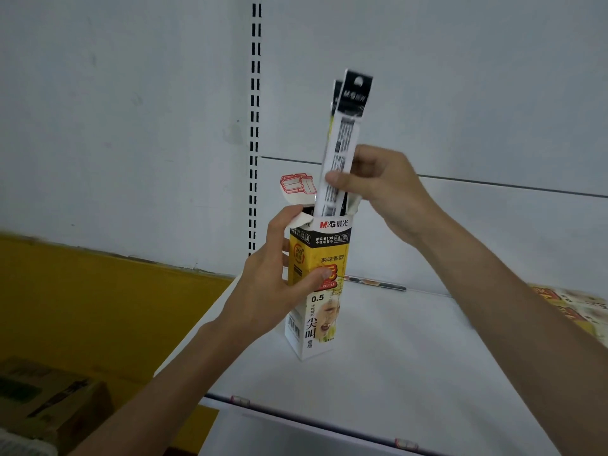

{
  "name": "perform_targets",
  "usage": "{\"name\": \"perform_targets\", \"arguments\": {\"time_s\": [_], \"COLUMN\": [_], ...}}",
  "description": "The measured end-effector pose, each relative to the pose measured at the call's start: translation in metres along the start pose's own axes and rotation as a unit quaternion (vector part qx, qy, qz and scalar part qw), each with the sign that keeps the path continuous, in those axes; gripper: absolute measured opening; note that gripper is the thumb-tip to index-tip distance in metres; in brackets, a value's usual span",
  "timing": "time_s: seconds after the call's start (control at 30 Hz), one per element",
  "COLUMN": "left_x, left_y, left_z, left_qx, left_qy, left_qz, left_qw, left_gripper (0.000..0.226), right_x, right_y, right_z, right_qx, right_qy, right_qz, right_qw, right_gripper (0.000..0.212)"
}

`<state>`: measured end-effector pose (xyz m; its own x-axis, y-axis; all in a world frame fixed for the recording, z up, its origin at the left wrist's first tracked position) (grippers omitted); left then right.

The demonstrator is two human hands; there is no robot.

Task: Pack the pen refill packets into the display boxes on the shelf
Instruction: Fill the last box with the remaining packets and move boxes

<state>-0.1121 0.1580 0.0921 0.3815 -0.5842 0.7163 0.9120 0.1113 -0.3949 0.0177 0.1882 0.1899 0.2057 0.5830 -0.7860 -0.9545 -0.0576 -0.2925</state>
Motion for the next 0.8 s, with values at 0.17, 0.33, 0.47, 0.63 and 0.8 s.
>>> {"name": "perform_targets", "arguments": {"time_s": [0.17,0.33,0.47,0.63,0.8], "left_x": [0.0,-0.003,-0.003,-0.004,-0.004], "left_y": [0.0,0.001,0.0,0.0,0.001], "left_z": [0.0,0.002,0.002,0.002,0.002], "left_qx": [-0.002,-0.006,-0.004,-0.007,-0.003], "left_qy": [0.008,0.0,0.002,0.001,0.0], "left_qz": [-0.002,-0.004,-0.001,-0.005,0.0], "left_qw": [1.0,1.0,1.0,1.0,1.0], "left_gripper": [0.072,0.073,0.071,0.07,0.069], "right_x": [0.019,0.004,0.01,0.0,-0.002], "right_y": [0.015,-0.002,0.007,-0.001,0.005], "right_z": [-0.01,-0.001,-0.003,-0.004,-0.009], "right_qx": [-0.105,-0.018,-0.089,-0.08,-0.078], "right_qy": [0.061,0.02,0.035,-0.008,-0.043], "right_qz": [-0.026,0.07,-0.063,0.013,-0.113], "right_qw": [0.992,0.997,0.993,0.997,0.99], "right_gripper": [0.02,0.011,0.016,0.022,0.017]}}
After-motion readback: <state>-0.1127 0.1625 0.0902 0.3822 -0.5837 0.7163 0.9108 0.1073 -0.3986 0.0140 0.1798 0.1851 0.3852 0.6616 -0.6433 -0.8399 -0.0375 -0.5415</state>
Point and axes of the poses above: each hand's wrist, its own z-axis towards the middle knuckle, its own y-axis out of the palm, x = y × z, the point moved 7 cm from there along z, towards the middle knuckle, and after that the axes turned 1 degree about -y, right-handed, at the moved point
